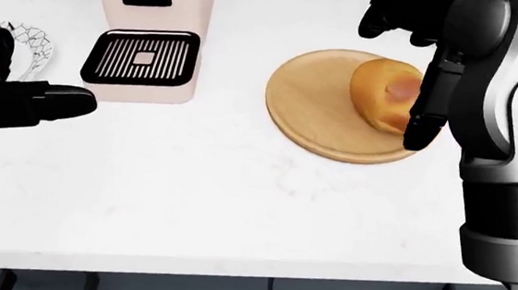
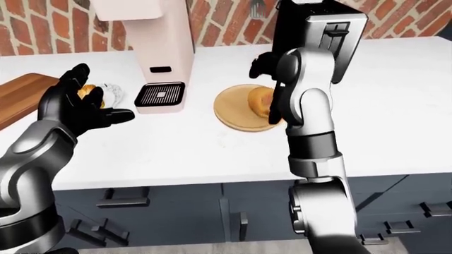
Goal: Place all breads on the cutting board.
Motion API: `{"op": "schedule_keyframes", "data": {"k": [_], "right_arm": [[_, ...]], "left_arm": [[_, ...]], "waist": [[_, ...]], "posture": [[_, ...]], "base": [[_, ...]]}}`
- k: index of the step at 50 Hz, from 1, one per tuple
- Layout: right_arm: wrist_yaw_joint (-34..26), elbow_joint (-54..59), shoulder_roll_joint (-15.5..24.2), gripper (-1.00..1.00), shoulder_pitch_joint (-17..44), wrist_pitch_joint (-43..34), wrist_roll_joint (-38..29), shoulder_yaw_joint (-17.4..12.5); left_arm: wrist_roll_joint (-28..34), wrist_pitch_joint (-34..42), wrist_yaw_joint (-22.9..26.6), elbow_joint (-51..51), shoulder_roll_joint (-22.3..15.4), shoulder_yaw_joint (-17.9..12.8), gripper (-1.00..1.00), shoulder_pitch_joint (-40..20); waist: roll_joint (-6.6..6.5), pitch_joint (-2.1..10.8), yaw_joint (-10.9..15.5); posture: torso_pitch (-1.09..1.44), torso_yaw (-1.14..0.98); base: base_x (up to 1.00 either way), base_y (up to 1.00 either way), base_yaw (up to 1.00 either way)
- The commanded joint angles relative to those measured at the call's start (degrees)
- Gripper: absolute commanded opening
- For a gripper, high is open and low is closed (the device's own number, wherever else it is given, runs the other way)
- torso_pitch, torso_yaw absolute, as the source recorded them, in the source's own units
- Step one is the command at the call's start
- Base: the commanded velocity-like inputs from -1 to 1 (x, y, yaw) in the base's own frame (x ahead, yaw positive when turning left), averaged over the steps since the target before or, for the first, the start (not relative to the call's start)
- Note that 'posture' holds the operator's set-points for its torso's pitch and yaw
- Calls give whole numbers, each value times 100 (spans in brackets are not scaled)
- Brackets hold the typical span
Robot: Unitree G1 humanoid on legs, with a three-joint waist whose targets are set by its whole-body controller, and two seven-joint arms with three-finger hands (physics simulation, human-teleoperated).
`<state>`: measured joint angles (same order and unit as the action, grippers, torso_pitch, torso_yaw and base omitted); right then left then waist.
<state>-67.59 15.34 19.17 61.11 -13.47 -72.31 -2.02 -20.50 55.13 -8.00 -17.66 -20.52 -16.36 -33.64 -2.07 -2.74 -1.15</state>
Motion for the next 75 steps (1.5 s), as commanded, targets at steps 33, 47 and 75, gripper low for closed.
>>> {"op": "schedule_keyframes", "data": {"k": [33,47,75], "right_arm": [[762,644,-110,60,193,190,-158,49],[823,696,-128,14,222,211,-155,66],[1512,1161,-309,-100,415,210,-154,93]], "left_arm": [[-3,-303,21,-139,-52,-77,100,-25],[-22,-243,-1,-242,-11,-81,100,33],[-15,-360,13,-213,15,-85,100,145]], "waist": [[-6,214,23],[7,222,31],[-15,219,19]], "posture": [[0,0],[0,0],[0,0]], "base": [[0,0,0],[0,0,0],[0,0,0]]}}
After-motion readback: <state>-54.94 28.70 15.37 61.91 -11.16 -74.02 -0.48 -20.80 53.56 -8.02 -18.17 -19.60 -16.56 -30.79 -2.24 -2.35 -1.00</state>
